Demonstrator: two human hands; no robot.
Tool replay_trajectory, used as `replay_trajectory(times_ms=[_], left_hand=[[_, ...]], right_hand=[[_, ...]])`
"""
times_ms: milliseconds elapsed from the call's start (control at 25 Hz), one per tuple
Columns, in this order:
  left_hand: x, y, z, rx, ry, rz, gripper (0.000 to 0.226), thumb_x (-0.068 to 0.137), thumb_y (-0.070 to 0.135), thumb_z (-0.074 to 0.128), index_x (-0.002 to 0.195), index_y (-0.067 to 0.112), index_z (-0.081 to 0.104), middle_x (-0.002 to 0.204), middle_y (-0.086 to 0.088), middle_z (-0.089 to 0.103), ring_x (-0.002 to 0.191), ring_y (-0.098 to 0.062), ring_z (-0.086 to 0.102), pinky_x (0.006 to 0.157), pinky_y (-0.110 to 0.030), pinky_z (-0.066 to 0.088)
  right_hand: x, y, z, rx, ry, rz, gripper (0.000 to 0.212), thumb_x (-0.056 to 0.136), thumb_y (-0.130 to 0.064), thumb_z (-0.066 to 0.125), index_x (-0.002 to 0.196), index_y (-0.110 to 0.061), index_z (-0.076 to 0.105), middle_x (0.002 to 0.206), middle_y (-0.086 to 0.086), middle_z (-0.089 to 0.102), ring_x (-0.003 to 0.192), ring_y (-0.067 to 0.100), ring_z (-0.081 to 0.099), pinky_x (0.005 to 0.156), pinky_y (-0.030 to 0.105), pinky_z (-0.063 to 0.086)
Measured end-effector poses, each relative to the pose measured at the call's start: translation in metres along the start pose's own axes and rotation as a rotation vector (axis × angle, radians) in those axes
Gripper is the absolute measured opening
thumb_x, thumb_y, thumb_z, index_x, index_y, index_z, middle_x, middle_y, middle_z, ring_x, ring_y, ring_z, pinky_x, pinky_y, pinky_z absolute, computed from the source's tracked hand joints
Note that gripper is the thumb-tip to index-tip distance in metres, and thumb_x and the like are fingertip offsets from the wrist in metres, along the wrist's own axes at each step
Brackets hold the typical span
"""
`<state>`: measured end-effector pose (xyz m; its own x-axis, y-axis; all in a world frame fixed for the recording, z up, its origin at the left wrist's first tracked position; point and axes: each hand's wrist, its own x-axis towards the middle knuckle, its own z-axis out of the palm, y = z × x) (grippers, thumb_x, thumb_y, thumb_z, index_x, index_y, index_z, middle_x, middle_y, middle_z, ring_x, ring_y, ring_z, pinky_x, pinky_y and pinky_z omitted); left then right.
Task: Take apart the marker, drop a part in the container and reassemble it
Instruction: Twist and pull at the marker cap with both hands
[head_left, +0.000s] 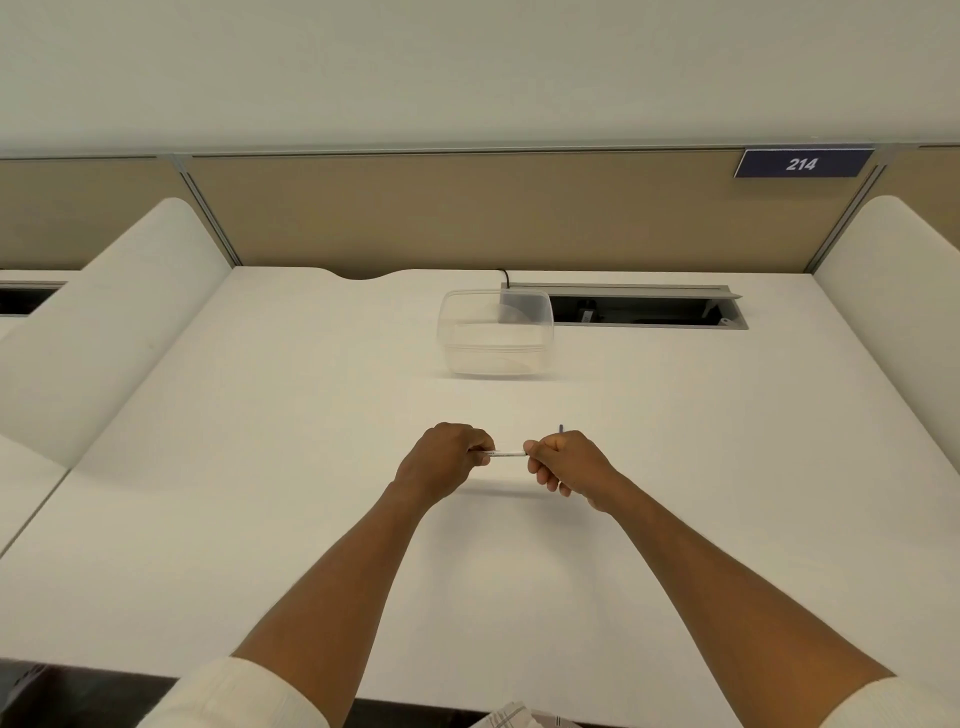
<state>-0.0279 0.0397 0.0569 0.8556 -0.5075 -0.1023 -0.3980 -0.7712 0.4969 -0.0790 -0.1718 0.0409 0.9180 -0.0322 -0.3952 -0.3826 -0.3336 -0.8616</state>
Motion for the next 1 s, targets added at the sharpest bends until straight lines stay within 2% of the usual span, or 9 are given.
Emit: replay_trajectory(times_ms=[160, 320, 400, 520, 600, 680, 760, 920, 1000], left_hand=[[0.0004, -0.0013, 0.0002, -0.005, 0.017, 0.018, 0.01, 0.09, 0.019, 0.061, 0.091, 0.024, 0.07, 0.077, 0.01, 0.064, 0.073, -0.014, 0.056, 0.068, -0.033, 0.046], [0.0031, -0.0002, -0.0022, 0.001, 0.022, 0.019, 0.01, 0.09, 0.02, 0.061, 0.091, 0.024, 0.07, 0.077, 0.01, 0.063, 0.073, -0.014, 0.056, 0.067, -0.031, 0.046], [0.0048, -0.0003, -0.0025, 0.003, 0.021, 0.019, 0.01, 0.09, 0.021, 0.061, 0.09, 0.025, 0.07, 0.076, 0.011, 0.062, 0.074, -0.014, 0.056, 0.067, -0.031, 0.046], [0.0061, -0.0006, -0.0026, 0.012, 0.021, 0.014, 0.01, 0.09, 0.021, 0.061, 0.09, 0.026, 0.069, 0.075, 0.011, 0.06, 0.073, -0.013, 0.056, 0.066, -0.032, 0.046], [0.0069, -0.0014, -0.0023, 0.014, 0.025, 0.013, 0.01, 0.09, 0.021, 0.061, 0.09, 0.026, 0.069, 0.075, 0.012, 0.06, 0.073, -0.013, 0.055, 0.065, -0.031, 0.045], [0.0074, -0.0017, -0.0027, 0.021, 0.026, 0.011, 0.01, 0.09, 0.022, 0.061, 0.09, 0.027, 0.069, 0.075, 0.012, 0.06, 0.073, -0.012, 0.055, 0.064, -0.029, 0.044], [0.0079, -0.0025, -0.0029, 0.02, 0.021, 0.011, 0.009, 0.09, 0.022, 0.061, 0.088, 0.028, 0.069, 0.075, 0.012, 0.06, 0.072, -0.012, 0.055, 0.064, -0.029, 0.044], [0.0076, -0.0032, -0.0041, 0.025, 0.024, 0.014, 0.008, 0.09, 0.023, 0.062, 0.09, 0.027, 0.069, 0.076, 0.011, 0.062, 0.073, -0.014, 0.056, 0.067, -0.033, 0.047], [0.0078, -0.0041, -0.0049, 0.029, 0.031, 0.015, 0.009, 0.09, 0.022, 0.061, 0.089, 0.027, 0.069, 0.076, 0.011, 0.062, 0.073, -0.014, 0.056, 0.066, -0.033, 0.047]], right_hand=[[0.0012, 0.0, -0.0026, 0.047, 0.034, -0.062, 0.013, 0.084, -0.027, 0.071, 0.08, -0.015, 0.068, 0.069, -0.002, 0.065, 0.057, 0.011, 0.059, 0.047, 0.024, 0.042], [0.0024, -0.0053, -0.0042, 0.045, 0.037, -0.012, 0.034, 0.089, -0.046, 0.063, 0.074, -0.016, 0.07, 0.065, -0.005, 0.068, 0.054, 0.011, 0.058, 0.046, 0.023, 0.041], [0.0037, -0.0052, -0.0045, 0.014, 0.027, -0.015, 0.031, 0.09, -0.04, 0.062, 0.072, -0.017, 0.069, 0.064, -0.005, 0.067, 0.056, 0.012, 0.057, 0.048, 0.023, 0.041], [0.006, -0.0036, -0.0045, 0.059, 0.048, -0.065, 0.01, 0.086, -0.023, 0.069, 0.081, -0.015, 0.067, 0.072, -0.004, 0.063, 0.061, 0.012, 0.058, 0.05, 0.024, 0.043], [0.006, -0.005, -0.0047, 0.097, 0.063, -0.064, 0.014, 0.086, -0.027, 0.07, 0.085, -0.013, 0.068, 0.073, -0.005, 0.064, 0.061, 0.013, 0.058, 0.049, 0.024, 0.043], [0.0061, -0.0078, -0.0053, 0.058, 0.045, -0.009, 0.028, 0.09, -0.04, 0.064, 0.078, -0.015, 0.069, 0.067, -0.006, 0.067, 0.057, 0.011, 0.057, 0.048, 0.023, 0.042], [0.0065, -0.007, -0.0036, -0.004, 0.024, 0.012, 0.033, 0.092, -0.041, 0.059, 0.07, -0.017, 0.068, 0.061, -0.005, 0.066, 0.056, 0.012, 0.056, 0.049, 0.024, 0.041], [0.0075, -0.0049, 0.0011, 0.079, 0.058, -0.028, 0.009, 0.087, -0.023, 0.068, 0.082, -0.015, 0.067, 0.071, -0.002, 0.063, 0.06, 0.011, 0.059, 0.052, 0.026, 0.044], [0.0058, -0.0081, 0.002, 0.107, 0.07, -0.023, 0.015, 0.085, -0.03, 0.07, 0.086, -0.015, 0.068, 0.073, -0.004, 0.065, 0.06, 0.011, 0.06, 0.05, 0.025, 0.044]])
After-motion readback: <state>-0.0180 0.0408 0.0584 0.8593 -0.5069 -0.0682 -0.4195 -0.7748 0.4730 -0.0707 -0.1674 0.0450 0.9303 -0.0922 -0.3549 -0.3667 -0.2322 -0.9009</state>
